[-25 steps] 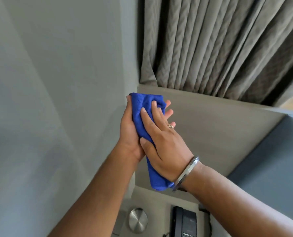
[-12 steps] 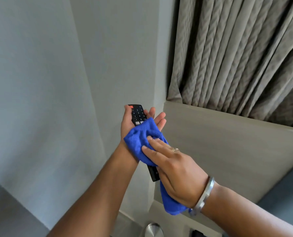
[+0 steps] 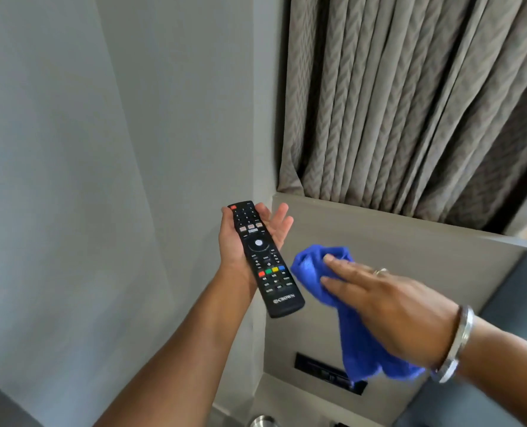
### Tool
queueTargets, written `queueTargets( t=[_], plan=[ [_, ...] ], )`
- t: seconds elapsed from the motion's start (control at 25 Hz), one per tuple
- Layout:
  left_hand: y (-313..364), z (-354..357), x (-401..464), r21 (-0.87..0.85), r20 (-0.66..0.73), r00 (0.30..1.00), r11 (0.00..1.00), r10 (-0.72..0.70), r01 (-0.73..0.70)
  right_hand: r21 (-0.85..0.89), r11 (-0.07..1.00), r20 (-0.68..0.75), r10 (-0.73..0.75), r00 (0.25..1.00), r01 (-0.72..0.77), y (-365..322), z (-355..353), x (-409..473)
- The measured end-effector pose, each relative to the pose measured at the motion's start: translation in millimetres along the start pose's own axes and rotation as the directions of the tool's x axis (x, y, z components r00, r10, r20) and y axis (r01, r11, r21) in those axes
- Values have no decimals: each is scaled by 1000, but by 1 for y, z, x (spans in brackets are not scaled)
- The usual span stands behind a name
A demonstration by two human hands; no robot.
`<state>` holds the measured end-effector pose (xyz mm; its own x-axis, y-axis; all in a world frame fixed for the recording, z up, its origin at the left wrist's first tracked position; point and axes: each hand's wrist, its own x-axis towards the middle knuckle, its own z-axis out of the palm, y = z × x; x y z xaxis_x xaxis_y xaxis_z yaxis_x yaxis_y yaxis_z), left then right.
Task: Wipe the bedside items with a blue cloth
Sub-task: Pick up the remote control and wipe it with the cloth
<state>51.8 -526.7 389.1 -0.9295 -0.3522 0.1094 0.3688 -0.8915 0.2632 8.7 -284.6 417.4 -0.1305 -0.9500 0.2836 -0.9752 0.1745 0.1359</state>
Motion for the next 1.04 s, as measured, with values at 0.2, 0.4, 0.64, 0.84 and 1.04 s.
queueTargets(
  t=[0.2, 0.4, 0.64, 0.84, 1.04],
  plan=[
    [-3, -8, -5, 276, -4, 997, 958, -80, 78, 759, 529, -64, 640, 766, -379, 19, -8, 6],
    [-18, -3, -12, 349, 73, 985, 930, -154, 120, 441, 868, -110, 306, 946, -230, -41, -19, 48],
    [-19, -3, -26, 301, 148, 975, 947, -166, 115, 248, 909, -38, 355, 934, -336, -68, -19, 72],
    [-6, 3, -25, 226, 84, 995, 973, -54, 34, 229, 963, -9, 151, 988, -145, -74, -21, 61],
    [-1, 2, -25, 240, 62, 998, 971, -23, 7, 89, 980, -34, 182, 983, -179, -56, -22, 43]
  ],
)
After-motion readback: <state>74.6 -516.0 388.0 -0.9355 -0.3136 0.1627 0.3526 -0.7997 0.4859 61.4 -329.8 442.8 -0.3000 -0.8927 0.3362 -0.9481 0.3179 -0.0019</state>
